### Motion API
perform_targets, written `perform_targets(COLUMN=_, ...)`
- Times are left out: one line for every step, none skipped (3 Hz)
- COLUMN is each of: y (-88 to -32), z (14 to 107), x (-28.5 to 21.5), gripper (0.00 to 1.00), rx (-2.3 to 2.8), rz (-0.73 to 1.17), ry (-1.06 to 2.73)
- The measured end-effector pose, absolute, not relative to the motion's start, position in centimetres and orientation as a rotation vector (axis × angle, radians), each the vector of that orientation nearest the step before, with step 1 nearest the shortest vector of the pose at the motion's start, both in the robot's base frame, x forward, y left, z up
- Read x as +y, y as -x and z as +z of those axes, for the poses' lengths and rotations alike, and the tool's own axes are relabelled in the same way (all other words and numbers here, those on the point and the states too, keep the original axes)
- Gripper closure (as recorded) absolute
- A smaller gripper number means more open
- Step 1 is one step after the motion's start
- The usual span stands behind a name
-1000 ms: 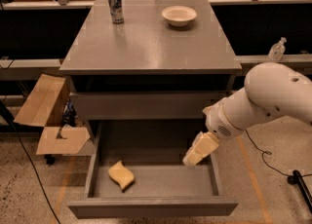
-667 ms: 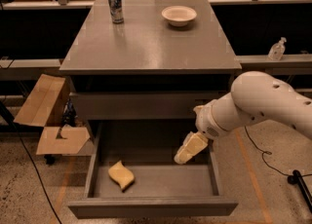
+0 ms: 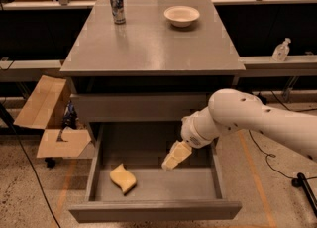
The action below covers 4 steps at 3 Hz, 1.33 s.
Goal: Pick sponge from middle drawer and place on counter
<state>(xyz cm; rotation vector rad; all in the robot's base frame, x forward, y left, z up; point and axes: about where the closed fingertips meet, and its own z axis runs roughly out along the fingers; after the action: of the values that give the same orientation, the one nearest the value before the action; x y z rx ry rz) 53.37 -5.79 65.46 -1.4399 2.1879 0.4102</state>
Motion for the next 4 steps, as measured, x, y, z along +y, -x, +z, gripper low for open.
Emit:
perform_targets(y=-53.4, z=65.2, x=-5.5, gripper=0.00, rx=2.187, rz=0.416, ry=1.436)
perform_targets(y=-53.8, z=63.1, x=-3.5, gripper=0.00, rx=2.170, rz=0.465, ry=1.410)
perform_targets(y=-54.0, z=59.9, x=-0.8, gripper=0.00, rx=2.124, rz=0.486, ry=1.415)
perform_targets(y=-54.4, z=56.7, x=1.1, gripper=0.00, rx=2.107, rz=0.457, ry=1.379)
